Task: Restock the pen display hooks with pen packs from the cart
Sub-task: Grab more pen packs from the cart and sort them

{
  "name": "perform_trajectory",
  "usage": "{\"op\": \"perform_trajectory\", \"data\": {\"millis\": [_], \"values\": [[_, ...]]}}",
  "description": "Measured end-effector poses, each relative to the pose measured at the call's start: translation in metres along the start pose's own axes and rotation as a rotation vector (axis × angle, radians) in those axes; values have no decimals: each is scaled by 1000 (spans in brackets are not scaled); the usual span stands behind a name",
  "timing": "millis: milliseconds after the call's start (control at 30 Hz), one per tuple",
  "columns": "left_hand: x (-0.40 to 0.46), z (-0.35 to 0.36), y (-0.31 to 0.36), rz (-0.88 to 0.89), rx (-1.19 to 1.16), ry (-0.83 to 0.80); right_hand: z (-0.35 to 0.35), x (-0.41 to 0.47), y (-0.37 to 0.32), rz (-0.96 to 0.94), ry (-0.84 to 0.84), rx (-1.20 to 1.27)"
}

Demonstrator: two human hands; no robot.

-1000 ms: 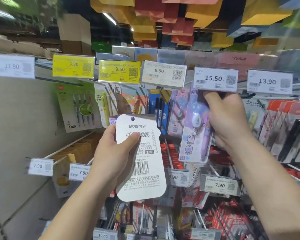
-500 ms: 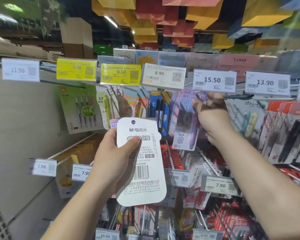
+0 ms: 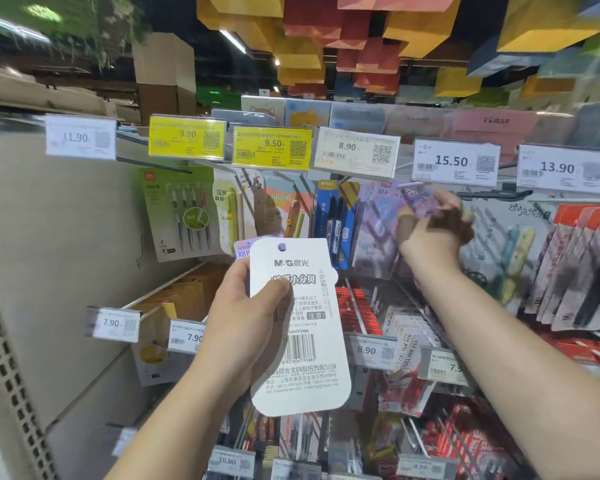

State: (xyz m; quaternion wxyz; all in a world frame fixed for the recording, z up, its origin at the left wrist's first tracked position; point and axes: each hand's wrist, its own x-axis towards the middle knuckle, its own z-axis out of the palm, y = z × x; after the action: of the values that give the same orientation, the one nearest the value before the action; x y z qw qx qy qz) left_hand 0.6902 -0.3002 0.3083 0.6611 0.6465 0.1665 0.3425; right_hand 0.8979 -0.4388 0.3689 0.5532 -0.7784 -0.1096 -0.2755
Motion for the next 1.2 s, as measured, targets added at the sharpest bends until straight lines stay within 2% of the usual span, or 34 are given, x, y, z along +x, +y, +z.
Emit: {"op": "perform_trajectory", "data": {"millis": [33,100,200,267,333,433,633,833,933,1033,1133,1200], "values": [[0,0,-2,17,9,8,-3,-13,-3,-24,19,17],[-1,2,-5,72,48,40,-11,-45,-15,-60,-73,136],[-3,10,-7,192,113,118,-22,-94,-34,-128,-378,114],[-4,16,-9,285,164,151,-28,-120,-44,-70,-629,32],[-5,22,-11,356,227,139,-29,-134,-46,9,-746,21],[-11,27,-12,438,298,46,-31,-141,-47,51,-764,87],[-21,34,-5,474,308,-175,-41,-140,-40,173,-700,322],[-21,37,-5,514,257,-356,-62,-140,-37,192,-705,415],[-23,40,-6,506,274,-423,-73,-141,-31,184,-647,476],[-28,46,-8,440,209,-449,-85,-141,-25,296,-608,615],[-28,53,-14,278,50,-383,-101,-136,-12,513,-579,773],[-26,56,-16,216,31,-353,-112,-133,-3,592,-517,804]]}}
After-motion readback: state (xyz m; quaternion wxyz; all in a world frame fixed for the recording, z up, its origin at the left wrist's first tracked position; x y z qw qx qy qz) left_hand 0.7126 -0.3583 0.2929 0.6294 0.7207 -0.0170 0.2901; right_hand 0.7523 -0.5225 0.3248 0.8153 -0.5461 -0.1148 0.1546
